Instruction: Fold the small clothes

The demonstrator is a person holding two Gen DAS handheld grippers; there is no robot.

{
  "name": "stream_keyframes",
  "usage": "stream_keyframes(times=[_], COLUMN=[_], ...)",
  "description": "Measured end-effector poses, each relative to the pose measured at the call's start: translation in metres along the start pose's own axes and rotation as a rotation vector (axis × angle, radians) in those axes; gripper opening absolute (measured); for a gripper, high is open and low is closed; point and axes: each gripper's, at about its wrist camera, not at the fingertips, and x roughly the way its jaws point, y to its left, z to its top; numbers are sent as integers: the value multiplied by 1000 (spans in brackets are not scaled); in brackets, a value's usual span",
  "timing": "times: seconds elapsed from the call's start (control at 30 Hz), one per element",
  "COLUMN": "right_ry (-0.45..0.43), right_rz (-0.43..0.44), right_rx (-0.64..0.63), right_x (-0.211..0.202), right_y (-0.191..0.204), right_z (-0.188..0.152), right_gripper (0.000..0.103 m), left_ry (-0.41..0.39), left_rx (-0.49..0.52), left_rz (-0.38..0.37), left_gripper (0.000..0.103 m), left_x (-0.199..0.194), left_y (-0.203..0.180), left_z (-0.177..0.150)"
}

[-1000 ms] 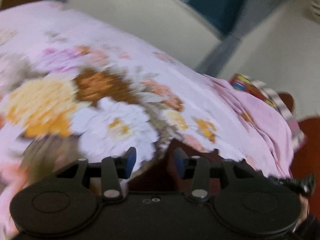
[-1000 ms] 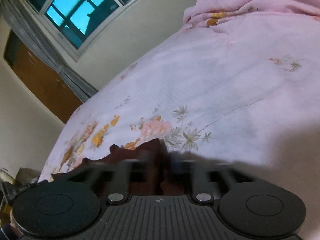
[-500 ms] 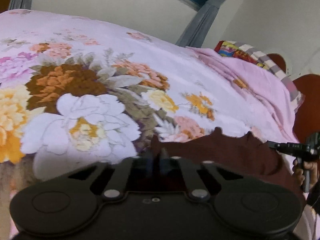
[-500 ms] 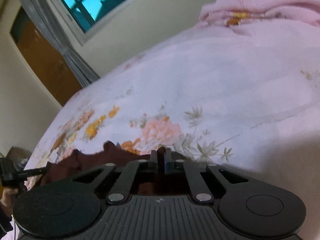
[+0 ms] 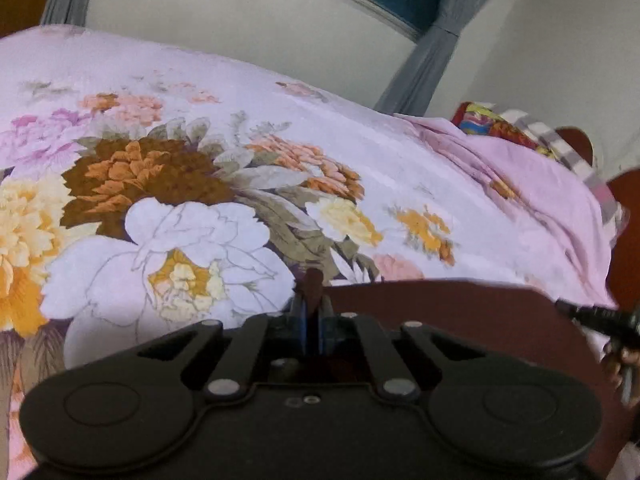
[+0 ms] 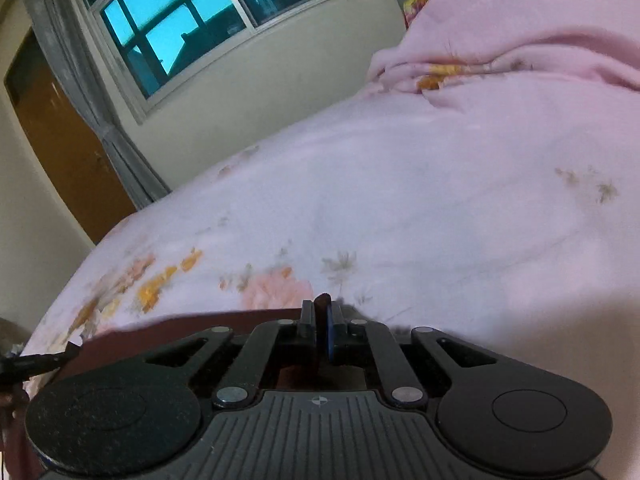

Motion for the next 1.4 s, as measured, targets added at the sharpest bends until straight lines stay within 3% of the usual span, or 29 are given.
stream_keyframes(times=[0.07, 0.17, 0.2, 0.27, 0.3, 0.37, 0.43, 0.53, 0.57, 0.6, 0.63, 0.67, 0.77, 0.83, 0.87, 0.9, 0.97, 1.07, 1.1, 1.13, 1.17, 1.2, 1.23, 1.37, 1.4], right_ry=[-11, 40, 59, 39, 17, 13, 24, 84, 98, 103, 103, 88, 79, 98, 105, 109, 119, 149, 160, 168, 173, 177, 180, 132, 116], right_rz=[15, -5, -6, -43, -49, 47, 104, 140, 136, 131, 130, 138, 193, 186, 183, 187, 173, 197, 201, 194, 192, 192, 182, 246, 266], right_rx=[10, -1, 0, -3, 4, 48, 36, 83, 95, 110, 116, 110, 107, 72, 62, 56, 26, 19, 7, -8, -12, -14, -25, 14, 11], right_x=[-2, 9, 11, 0, -15, -52, -91, -134, -145, -153, -160, -167, -176, -173, -170, -168, -164, -159, -157, -154, -153, -152, -150, -164, -170], right_y=[-1, -1, 1, 7, 10, 10, 12, 9, 9, 9, 10, 13, 19, 27, 29, 31, 35, 37, 38, 40, 40, 39, 39, 29, 30], right_z=[0, -2, -2, 1, 1, -8, -28, -62, -73, -83, -91, -98, -105, -105, -104, -103, -104, -107, -106, -107, -107, -108, -108, -100, -99], right_gripper=[5, 5, 5, 5, 7, 7, 7, 7, 16, 44, 59, 67, 67, 52, 40, 37, 37, 37, 37, 37, 37, 15, 4, 3, 3], left_ry=[-23, 32, 19, -36, -67, -109, -94, -36, -32, -30, -33, -31, -25, -27, -17, -13, 4, 26, 35, 48, 64, 84, 99, 57, 46], left_rx=[-33, -38, -41, -54, -80, -87, -69, -73, -79, -75, -75, -78, -96, -110, -113, -103, -65, -67, -42, -28, -25, -19, -22, -86, -87], left_rz=[-30, 4, 20, 79, 75, -24, -112, -141, -140, -140, -149, -150, -160, -187, -193, -199, -185, -223, -216, -211, -221, -229, -240, -343, -338], left_gripper=[4, 11, 14, 43, 45, 44, 44, 50, 54, 54, 57, 58, 58, 58, 58, 58, 57, 54, 51, 42, 24, 14, 0, 2, 2], left_x=[-6, -2, -7, -28, -45, -82, -115, -144, -152, -158, -163, -164, -166, -167, -168, -166, -161, -152, -150, -146, -143, -138, -135, -148, -153], left_y=[5, 10, 10, 8, 8, 4, -4, -13, -15, -19, -21, -22, -23, -25, -27, -29, -36, -39, -42, -44, -44, -44, -43, -35, -32], left_z=[0, 1, 1, -3, -7, -20, -39, -69, -78, -87, -94, -97, -105, -107, -109, -109, -111, -114, -115, -116, -118, -120, -122, -119, -118])
